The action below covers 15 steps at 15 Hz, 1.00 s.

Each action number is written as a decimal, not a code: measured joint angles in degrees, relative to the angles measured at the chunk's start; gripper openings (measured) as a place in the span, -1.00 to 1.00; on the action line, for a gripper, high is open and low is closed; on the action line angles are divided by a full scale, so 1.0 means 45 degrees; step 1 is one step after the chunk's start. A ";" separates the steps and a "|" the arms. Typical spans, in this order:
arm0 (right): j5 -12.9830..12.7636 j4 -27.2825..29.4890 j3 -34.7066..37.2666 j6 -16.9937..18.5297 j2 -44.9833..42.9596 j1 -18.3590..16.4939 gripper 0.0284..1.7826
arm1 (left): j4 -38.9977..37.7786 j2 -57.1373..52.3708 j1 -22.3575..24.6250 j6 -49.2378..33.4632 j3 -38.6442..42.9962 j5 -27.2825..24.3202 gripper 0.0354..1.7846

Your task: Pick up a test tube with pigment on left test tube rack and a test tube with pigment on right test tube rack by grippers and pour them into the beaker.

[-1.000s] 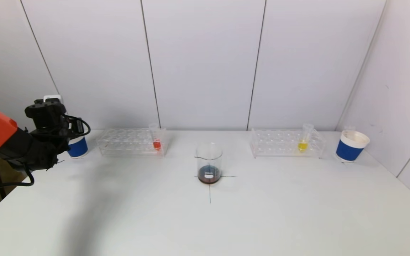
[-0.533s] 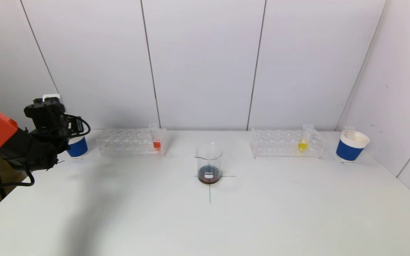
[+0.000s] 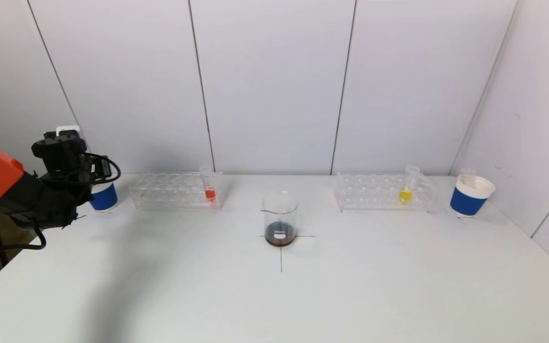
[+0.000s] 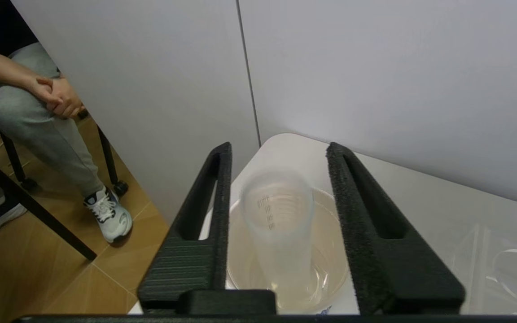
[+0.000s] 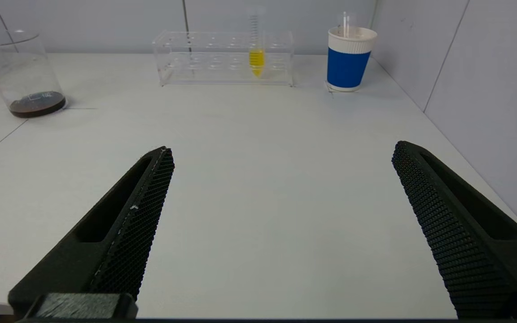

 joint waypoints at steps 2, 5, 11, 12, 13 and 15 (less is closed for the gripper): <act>0.0000 0.0000 0.0000 0.0005 0.0000 0.0000 0.99 | 0.0000 0.0024 -0.0005 -0.0016 0.0000 0.0000 0.26; -0.0003 0.0000 0.0000 0.0000 0.0000 0.0000 0.99 | 0.0000 0.0030 -0.0005 -0.0030 0.0024 -0.0005 0.74; -0.0003 0.0000 0.0000 0.0005 0.0000 0.0000 0.99 | -0.0005 0.0030 -0.0005 -0.0041 0.0041 0.0000 0.98; -0.0003 0.0000 0.0000 0.0000 0.0000 0.0000 0.99 | -0.0014 0.0024 0.0000 -0.0035 0.0041 -0.0005 0.98; -0.0003 0.0000 0.0000 0.0005 0.0000 0.0000 0.99 | -0.0005 0.0024 0.0000 -0.0041 0.0043 -0.0024 0.98; -0.0003 0.0005 0.0000 0.0000 0.0000 0.0000 0.99 | -0.0005 0.0000 -0.0019 -0.0016 0.0043 -0.0073 0.98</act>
